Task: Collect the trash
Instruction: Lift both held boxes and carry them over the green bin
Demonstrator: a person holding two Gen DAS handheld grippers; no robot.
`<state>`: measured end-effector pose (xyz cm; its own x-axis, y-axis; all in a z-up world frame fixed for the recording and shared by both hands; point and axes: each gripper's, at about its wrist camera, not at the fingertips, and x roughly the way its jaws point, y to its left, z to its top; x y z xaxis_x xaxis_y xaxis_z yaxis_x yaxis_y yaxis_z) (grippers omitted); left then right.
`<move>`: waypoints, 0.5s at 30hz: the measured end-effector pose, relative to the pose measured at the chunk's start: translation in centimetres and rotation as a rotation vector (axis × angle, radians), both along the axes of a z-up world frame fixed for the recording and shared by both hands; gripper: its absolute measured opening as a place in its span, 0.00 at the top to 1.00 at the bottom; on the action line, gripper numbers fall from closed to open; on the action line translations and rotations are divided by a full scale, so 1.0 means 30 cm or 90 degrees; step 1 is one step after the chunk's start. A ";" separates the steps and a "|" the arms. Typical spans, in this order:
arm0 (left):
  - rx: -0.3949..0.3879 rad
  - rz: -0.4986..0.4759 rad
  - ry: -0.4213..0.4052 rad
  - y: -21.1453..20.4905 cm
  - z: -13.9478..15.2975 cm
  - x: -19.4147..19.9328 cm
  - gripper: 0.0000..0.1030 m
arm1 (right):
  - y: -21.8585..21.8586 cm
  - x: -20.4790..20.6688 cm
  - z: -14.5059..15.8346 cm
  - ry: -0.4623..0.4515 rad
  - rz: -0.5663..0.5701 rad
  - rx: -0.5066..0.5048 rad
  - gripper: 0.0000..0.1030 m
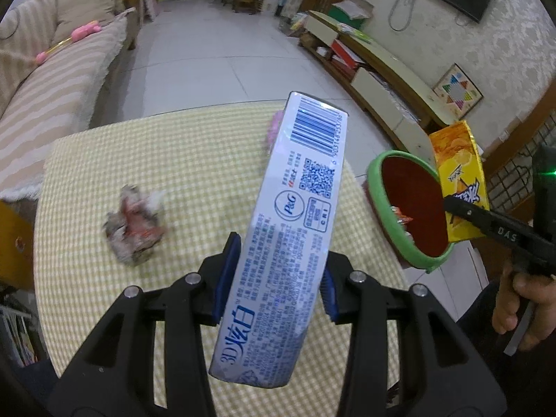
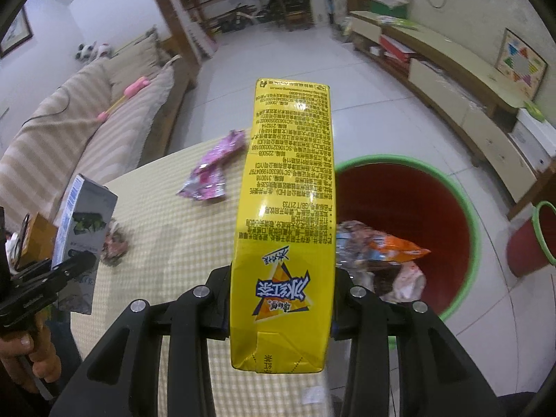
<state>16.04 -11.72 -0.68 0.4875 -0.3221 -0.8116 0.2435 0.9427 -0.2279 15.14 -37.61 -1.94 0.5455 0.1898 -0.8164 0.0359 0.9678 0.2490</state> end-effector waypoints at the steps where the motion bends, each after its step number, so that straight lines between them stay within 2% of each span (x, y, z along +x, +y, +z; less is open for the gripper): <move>1: -0.001 -0.007 -0.001 -0.018 0.003 0.004 0.61 | -0.015 -0.004 0.001 0.000 -0.005 -0.001 0.65; 15: -0.005 -0.139 -0.014 -0.368 0.034 0.092 0.61 | -0.239 -0.058 0.004 0.001 -0.090 -0.016 0.65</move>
